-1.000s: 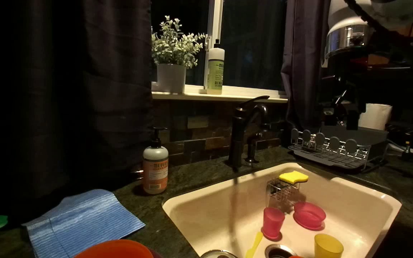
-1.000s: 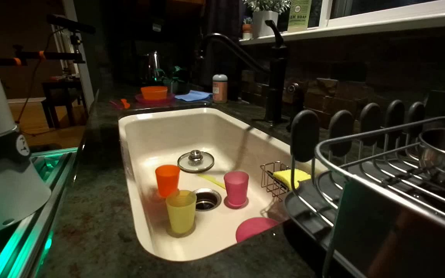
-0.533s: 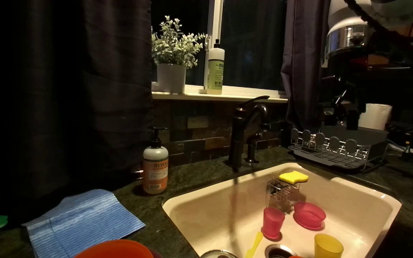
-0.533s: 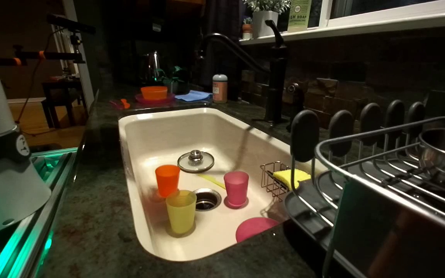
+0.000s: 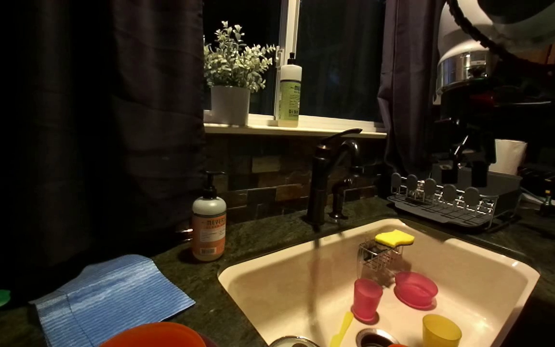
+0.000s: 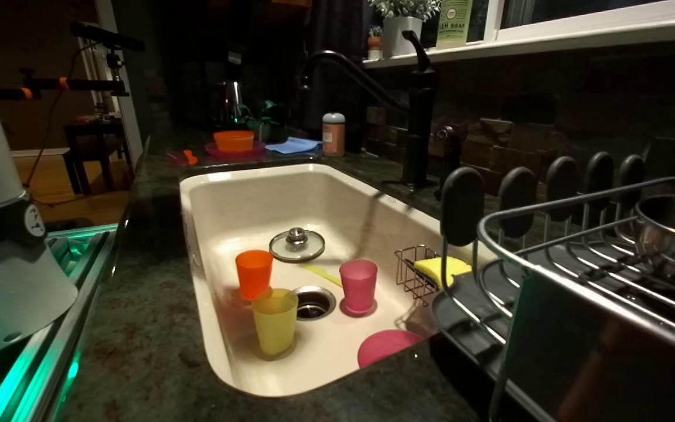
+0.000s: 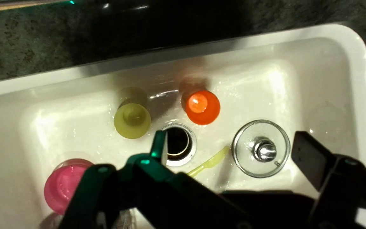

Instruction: Remove the orange cup from the sink

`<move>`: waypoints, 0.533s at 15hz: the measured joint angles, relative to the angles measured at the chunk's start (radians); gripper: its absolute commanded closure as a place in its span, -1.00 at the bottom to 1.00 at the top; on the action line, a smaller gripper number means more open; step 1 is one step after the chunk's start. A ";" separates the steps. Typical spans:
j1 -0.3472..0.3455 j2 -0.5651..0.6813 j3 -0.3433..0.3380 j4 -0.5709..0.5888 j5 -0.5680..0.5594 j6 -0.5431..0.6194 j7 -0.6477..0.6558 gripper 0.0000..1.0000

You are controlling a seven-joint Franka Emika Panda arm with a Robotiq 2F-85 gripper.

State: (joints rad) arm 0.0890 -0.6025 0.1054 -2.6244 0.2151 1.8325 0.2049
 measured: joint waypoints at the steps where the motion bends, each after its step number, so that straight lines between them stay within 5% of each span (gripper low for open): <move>1: -0.009 0.008 0.000 -0.013 -0.010 0.010 -0.005 -1.00; 8: -0.027 0.039 -0.021 -0.108 -0.108 0.094 -0.133 -1.00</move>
State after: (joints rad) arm 0.0618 -0.5633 0.0847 -2.7325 0.1069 1.9270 0.0719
